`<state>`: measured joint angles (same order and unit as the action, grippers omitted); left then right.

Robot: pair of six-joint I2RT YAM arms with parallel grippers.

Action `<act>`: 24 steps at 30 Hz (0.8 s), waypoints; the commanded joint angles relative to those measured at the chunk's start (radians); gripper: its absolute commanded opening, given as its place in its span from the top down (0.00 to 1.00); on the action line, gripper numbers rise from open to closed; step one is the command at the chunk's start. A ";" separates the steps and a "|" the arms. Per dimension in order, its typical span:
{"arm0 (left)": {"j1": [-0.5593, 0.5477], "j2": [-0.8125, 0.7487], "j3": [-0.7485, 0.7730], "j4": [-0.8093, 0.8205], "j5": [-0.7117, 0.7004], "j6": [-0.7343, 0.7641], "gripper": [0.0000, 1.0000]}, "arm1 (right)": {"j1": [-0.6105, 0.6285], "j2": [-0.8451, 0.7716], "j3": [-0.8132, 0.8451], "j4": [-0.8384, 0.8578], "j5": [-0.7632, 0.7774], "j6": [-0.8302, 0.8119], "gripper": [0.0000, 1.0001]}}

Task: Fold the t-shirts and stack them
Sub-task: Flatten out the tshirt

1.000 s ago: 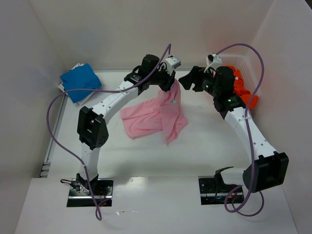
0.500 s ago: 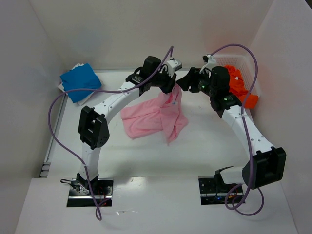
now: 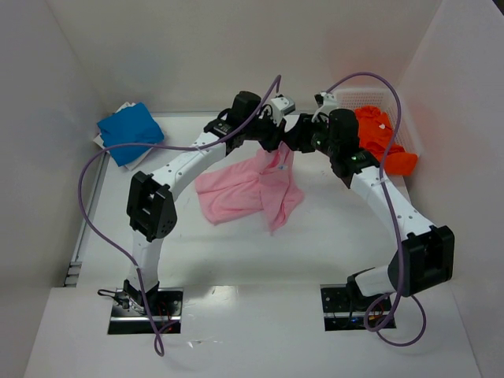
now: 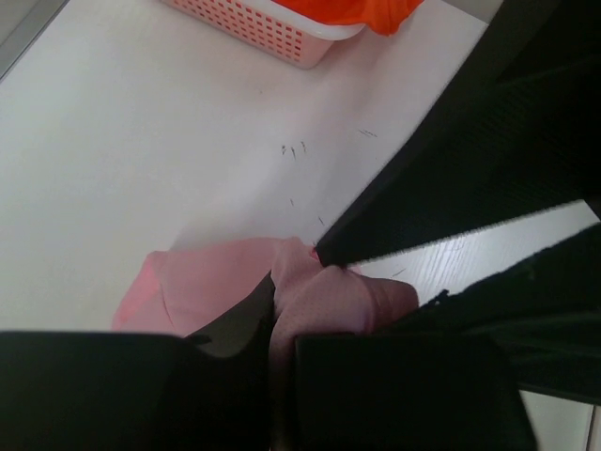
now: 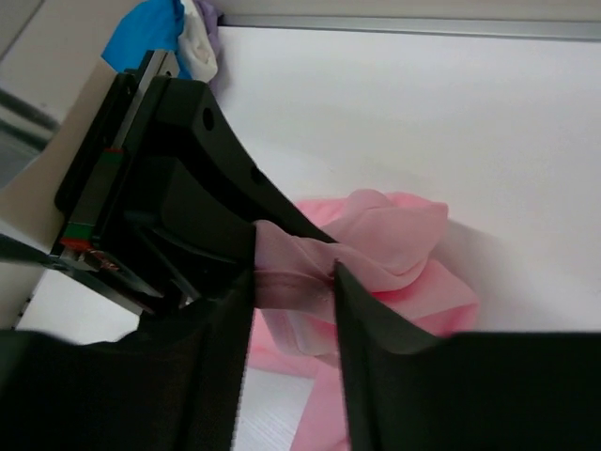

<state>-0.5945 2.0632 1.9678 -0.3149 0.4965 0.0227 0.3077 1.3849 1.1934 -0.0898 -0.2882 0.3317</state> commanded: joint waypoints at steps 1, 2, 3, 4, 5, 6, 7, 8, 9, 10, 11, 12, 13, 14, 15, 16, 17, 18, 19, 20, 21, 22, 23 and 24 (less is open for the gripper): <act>-0.005 0.008 0.035 0.022 0.036 0.014 0.89 | 0.007 0.013 0.020 0.050 0.037 -0.033 0.60; -0.005 0.008 0.036 0.013 0.036 0.014 0.89 | 0.007 0.013 0.020 0.050 0.049 -0.033 0.65; -0.005 0.008 0.036 0.013 0.036 0.014 0.89 | 0.007 0.013 0.020 0.050 0.049 -0.033 0.70; -0.005 0.008 0.036 0.013 0.036 0.014 0.89 | 0.007 0.013 0.020 0.050 0.061 -0.033 0.76; -0.005 0.008 0.036 0.013 0.036 0.014 0.89 | 0.007 0.013 0.020 0.050 0.070 -0.033 0.86; -0.005 0.008 0.036 0.013 0.036 0.014 0.89 | 0.007 0.013 0.029 0.050 0.090 -0.033 0.91; -0.005 0.008 0.036 0.013 0.036 0.014 0.89 | 0.007 0.013 0.029 0.050 0.099 -0.033 0.94; -0.005 0.008 0.036 0.013 0.036 0.014 0.89 | 0.007 0.003 0.029 0.050 0.100 -0.033 0.98; -0.005 0.008 0.036 0.004 0.036 0.014 0.87 | 0.007 0.003 0.029 0.050 0.113 -0.033 0.99; -0.005 0.008 0.036 0.004 0.036 0.014 0.84 | 0.007 -0.006 0.038 0.050 0.113 -0.033 0.99; -0.005 0.008 0.036 0.004 0.036 0.014 0.83 | 0.007 -0.006 0.038 0.041 0.122 -0.033 0.99; -0.005 0.008 0.036 -0.007 0.013 0.023 0.81 | 0.007 -0.015 0.038 0.041 0.123 -0.042 0.99; -0.005 0.008 0.036 -0.007 0.004 0.023 0.79 | 0.007 -0.026 0.047 0.041 0.123 -0.042 0.99; -0.005 0.008 0.036 -0.016 0.004 0.023 0.71 | 0.007 -0.026 0.048 0.032 0.133 -0.042 0.99; -0.005 0.008 0.036 -0.016 -0.010 0.035 0.63 | 0.007 -0.038 0.048 0.018 0.133 -0.052 0.99; -0.005 -0.003 0.026 -0.016 -0.033 0.036 0.48 | 0.007 -0.047 0.063 0.009 0.150 -0.053 0.99; -0.005 -0.003 0.026 -0.016 -0.044 0.036 0.32 | 0.007 -0.047 0.075 0.009 0.164 -0.053 0.99; -0.005 -0.012 0.014 -0.016 -0.044 0.026 0.09 | 0.007 -0.047 0.075 -0.016 0.164 -0.065 0.99; 0.004 -0.029 -0.009 -0.016 -0.053 0.026 0.02 | 0.007 -0.058 0.084 -0.016 0.173 -0.065 0.99; 0.004 -0.041 -0.027 -0.004 -0.044 0.011 0.00 | 0.007 -0.058 0.084 -0.028 0.187 -0.077 0.99; 0.031 -0.055 -0.052 0.005 -0.044 0.002 0.00 | 0.007 -0.069 0.084 -0.028 0.198 -0.077 0.99; 0.044 -0.095 -0.085 0.017 -0.044 -0.015 0.00 | 0.007 -0.069 0.084 -0.039 0.207 -0.077 0.99; 0.057 -0.121 -0.130 0.064 -0.058 -0.024 0.00 | 0.007 -0.079 0.084 -0.051 0.225 -0.089 0.99; 0.088 -0.145 -0.235 0.092 -0.078 -0.053 0.00 | 0.007 -0.080 0.074 -0.051 0.234 -0.089 0.99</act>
<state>-0.5701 2.0209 1.8549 -0.2958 0.4442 0.0170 0.3164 1.3544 1.2232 -0.1379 -0.1173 0.2771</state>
